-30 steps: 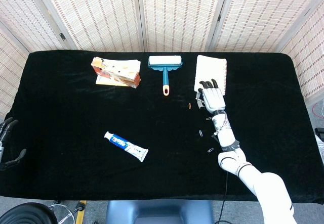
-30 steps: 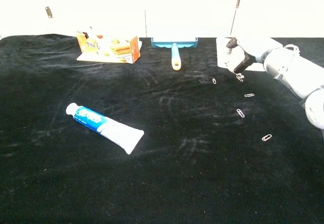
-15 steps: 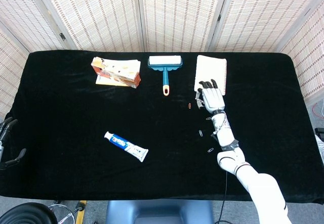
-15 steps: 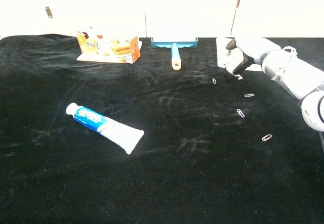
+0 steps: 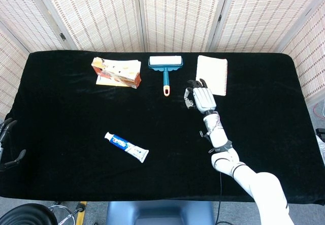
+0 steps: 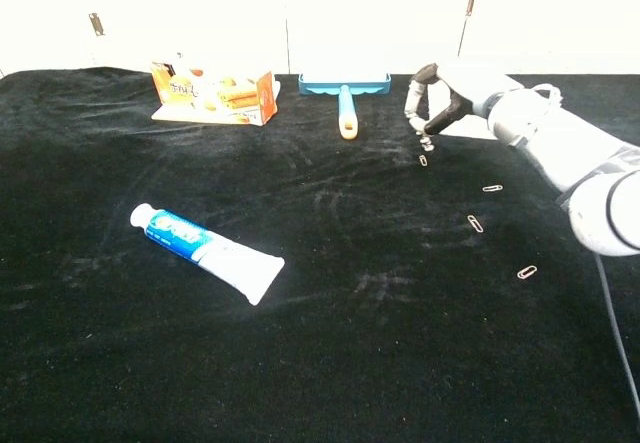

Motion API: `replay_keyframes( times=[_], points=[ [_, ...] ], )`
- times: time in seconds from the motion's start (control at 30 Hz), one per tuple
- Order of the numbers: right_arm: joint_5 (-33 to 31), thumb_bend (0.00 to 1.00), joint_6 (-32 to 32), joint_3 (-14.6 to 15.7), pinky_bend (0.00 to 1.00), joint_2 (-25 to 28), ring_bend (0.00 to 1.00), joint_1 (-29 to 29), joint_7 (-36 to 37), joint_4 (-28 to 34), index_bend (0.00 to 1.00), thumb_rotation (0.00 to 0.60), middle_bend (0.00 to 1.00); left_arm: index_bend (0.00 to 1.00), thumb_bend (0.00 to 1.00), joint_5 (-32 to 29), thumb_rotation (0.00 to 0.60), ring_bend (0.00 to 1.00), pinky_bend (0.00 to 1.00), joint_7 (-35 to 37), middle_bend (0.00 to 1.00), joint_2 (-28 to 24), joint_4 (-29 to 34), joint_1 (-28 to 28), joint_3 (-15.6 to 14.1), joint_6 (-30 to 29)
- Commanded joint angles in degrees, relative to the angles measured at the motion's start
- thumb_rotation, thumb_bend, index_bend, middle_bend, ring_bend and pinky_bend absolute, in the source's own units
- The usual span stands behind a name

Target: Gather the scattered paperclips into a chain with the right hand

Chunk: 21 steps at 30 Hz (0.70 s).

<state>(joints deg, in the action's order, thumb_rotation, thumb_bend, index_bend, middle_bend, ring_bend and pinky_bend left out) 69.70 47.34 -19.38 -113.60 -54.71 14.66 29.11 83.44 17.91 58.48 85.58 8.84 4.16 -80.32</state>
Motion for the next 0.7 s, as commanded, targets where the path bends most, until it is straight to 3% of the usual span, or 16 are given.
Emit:
replay_keyframes(
  times=[0.03,0.7],
  points=[
    [0.4,0.63,0.0,0.1,0.0,-1.0,0.14,-0.5,0.2,-0.8,0.98,0.6,0.19,0.0,0.41,0.1,0.6,0.07,0.08,0.3,0.06,-0.1,-0.1,-0.1,0.0,-0.2],
    [1.4,0.64,-0.4,1.0,0.0,-2.3,0.14,-0.3,0.8,-3.6,0.98,0.6,0.19,0.0,0.41,0.4,0.6,0.07,0.08,0.3,0.06,-0.1,-0.1,-0.4,0.0,-0.5]
  ],
)
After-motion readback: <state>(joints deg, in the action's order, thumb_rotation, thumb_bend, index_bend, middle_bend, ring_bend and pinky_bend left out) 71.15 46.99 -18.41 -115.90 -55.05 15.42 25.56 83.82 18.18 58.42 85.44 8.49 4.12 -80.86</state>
